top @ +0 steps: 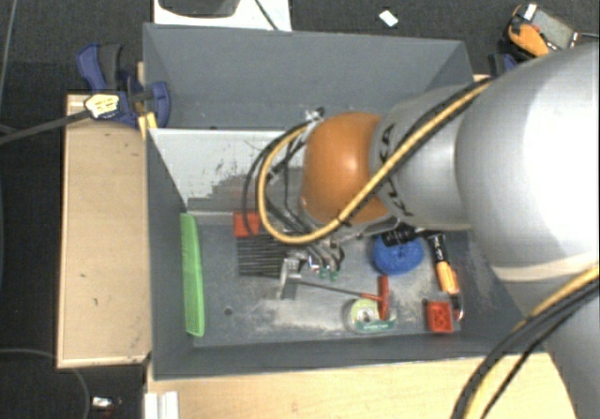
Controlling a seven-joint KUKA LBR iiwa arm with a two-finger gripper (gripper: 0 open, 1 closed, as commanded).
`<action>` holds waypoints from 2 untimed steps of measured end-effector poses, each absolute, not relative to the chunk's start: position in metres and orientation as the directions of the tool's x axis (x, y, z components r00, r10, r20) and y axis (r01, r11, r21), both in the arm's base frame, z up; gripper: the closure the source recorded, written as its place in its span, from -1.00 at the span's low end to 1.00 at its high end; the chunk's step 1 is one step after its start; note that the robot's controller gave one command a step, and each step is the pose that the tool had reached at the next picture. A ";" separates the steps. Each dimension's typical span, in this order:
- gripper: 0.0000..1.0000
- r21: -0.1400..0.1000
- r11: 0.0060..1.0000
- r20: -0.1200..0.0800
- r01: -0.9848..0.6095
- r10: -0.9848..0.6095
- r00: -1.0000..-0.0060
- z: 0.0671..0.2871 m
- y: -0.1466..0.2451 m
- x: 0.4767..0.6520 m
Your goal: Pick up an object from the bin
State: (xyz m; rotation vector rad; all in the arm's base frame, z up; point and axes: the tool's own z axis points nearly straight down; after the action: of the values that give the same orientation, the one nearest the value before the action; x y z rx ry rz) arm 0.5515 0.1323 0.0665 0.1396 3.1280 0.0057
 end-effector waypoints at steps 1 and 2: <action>-1.00 0.006 0.996 -0.011 0.094 0.094 -0.996 0.065 0.133 0.553; 1.00 0.008 0.995 -0.016 0.094 0.095 -0.995 0.069 0.134 0.554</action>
Offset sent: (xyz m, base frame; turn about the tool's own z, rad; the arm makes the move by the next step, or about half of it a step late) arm 0.0002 0.0003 -0.0005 0.0012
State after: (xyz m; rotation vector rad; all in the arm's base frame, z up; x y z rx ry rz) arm 0.5538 0.1336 0.0690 0.1479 3.1214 0.0116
